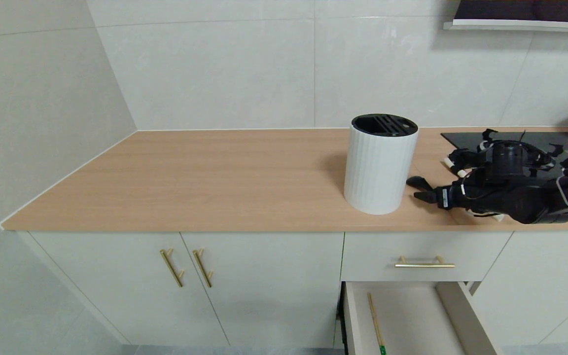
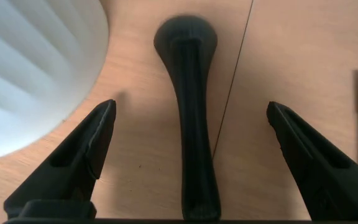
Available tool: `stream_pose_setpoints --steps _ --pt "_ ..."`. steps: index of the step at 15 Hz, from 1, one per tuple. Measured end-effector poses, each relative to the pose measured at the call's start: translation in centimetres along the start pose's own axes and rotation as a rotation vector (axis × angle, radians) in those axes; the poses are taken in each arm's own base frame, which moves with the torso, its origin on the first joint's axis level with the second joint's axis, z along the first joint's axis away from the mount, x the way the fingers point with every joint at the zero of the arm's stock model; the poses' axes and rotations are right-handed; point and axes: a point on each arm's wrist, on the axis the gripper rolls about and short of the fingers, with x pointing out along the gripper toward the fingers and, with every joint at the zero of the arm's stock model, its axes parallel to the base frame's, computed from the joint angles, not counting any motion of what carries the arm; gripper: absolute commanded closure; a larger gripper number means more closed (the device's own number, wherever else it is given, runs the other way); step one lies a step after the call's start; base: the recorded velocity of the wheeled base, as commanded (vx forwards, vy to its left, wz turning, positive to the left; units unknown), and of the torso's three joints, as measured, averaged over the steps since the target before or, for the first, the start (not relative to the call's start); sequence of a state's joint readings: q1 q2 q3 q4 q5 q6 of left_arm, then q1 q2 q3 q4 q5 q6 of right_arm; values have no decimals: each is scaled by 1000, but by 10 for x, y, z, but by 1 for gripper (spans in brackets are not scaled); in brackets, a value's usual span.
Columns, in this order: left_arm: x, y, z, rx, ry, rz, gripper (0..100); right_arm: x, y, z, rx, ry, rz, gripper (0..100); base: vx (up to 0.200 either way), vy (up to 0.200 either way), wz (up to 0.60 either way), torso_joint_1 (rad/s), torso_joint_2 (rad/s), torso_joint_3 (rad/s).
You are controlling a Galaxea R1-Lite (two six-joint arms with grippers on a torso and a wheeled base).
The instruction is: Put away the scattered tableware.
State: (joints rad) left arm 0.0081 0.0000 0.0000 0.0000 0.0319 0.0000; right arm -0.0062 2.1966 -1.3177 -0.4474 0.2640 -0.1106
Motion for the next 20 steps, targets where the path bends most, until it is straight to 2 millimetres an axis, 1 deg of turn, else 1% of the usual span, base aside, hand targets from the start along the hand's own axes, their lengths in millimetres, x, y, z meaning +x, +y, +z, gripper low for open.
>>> stream_pose_setpoints --steps 4,5,12,14,17,19,20 --pt "0 0 0 0 0 1 0 4 0 -4 0 6 0 0 0 0 0 0 0 0" --pt "0 0 0 0 0 1 0 5 0 -4 0 8 -1 100 0 0 0 0 0 0" --pt "0 0 0 0 0 1 0 7 2 -8 1 20 -4 100 0 0 0 0 0 0" --pt "0 0 0 0 0 0 0 5 1 -5 2 21 -50 100 0 0 0 0 0 0" --pt "0 0 0 0 0 1 0 -10 1 7 58 2 -148 100 0 0 0 0 0 0" --pt "0 0 0 0 0 1 0 -27 6 14 73 -6 -159 100 0 0 0 0 0 0" --pt "0 0 0 0 0 1 0 -39 9 15 77 4 -162 100 0 0 0 0 0 0"
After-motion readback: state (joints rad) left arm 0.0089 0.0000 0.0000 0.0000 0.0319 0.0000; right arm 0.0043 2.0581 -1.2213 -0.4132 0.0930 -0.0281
